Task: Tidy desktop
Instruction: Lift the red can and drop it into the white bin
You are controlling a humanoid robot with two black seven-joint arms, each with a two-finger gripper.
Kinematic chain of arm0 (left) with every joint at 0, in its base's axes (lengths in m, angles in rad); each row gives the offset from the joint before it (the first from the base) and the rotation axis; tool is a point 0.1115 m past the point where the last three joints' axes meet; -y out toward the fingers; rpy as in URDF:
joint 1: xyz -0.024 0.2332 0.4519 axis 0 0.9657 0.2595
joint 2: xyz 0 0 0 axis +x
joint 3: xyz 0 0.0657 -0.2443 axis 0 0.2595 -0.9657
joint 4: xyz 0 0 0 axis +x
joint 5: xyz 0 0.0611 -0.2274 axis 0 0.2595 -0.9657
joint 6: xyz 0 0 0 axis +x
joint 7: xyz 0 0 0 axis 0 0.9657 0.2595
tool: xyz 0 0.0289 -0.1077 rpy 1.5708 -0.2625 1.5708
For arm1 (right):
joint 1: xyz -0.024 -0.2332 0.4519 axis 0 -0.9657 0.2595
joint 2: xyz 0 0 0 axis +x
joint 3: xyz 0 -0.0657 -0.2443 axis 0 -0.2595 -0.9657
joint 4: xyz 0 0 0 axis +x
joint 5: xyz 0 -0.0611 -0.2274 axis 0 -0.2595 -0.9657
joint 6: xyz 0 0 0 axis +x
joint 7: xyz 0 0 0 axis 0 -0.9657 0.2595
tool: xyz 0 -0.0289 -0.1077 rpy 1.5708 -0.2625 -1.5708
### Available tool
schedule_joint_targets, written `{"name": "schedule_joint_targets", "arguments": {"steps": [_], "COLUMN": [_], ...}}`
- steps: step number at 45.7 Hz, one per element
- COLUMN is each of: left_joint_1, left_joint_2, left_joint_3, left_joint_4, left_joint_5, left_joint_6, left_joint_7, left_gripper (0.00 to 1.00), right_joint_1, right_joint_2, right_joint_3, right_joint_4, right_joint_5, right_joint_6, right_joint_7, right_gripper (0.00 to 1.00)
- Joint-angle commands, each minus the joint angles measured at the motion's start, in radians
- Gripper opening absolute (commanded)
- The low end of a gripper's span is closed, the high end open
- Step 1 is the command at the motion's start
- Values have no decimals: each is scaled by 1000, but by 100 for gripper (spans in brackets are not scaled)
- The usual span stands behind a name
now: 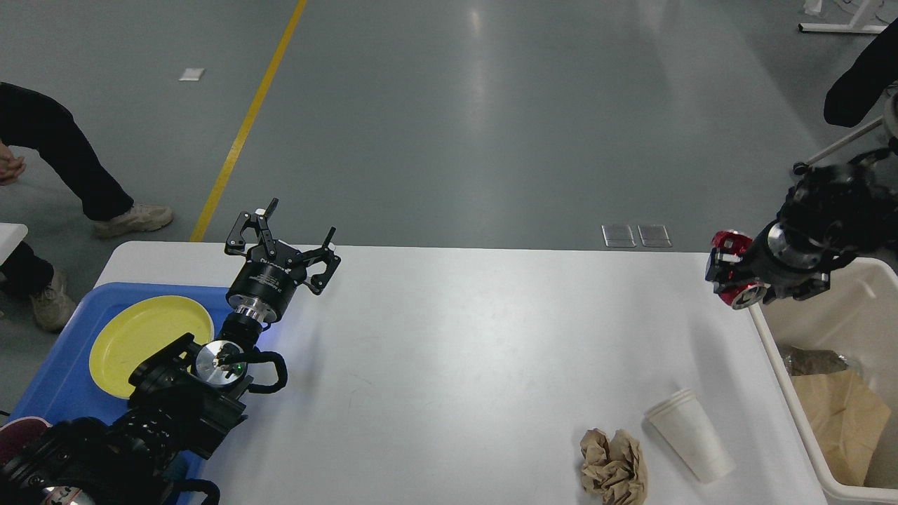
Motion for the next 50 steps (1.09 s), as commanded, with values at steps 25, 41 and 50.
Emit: {"name": "schedule_joint_targets", "arguments": {"steps": [25,41,50], "left_joint_1": [0,0,0], "left_joint_2": [0,0,0], "left_joint_3": [0,0,0], "left_joint_4": [0,0,0], "left_joint_5": [0,0,0], "left_joint_6": [0,0,0], "left_joint_7": [0,0,0], "left_gripper": [97,97,97], "right_joint_1": [137,-368,-650], "right_joint_2": [-227,-293,-229], "right_joint_3": [-274,-39,203], "right_joint_4": [-131,-185,-369], "right_joint_5": [7,12,10], "right_joint_6": [-331,-595,-605], "right_joint_7": [-11,-8,-3], "right_gripper": [0,0,0]}}
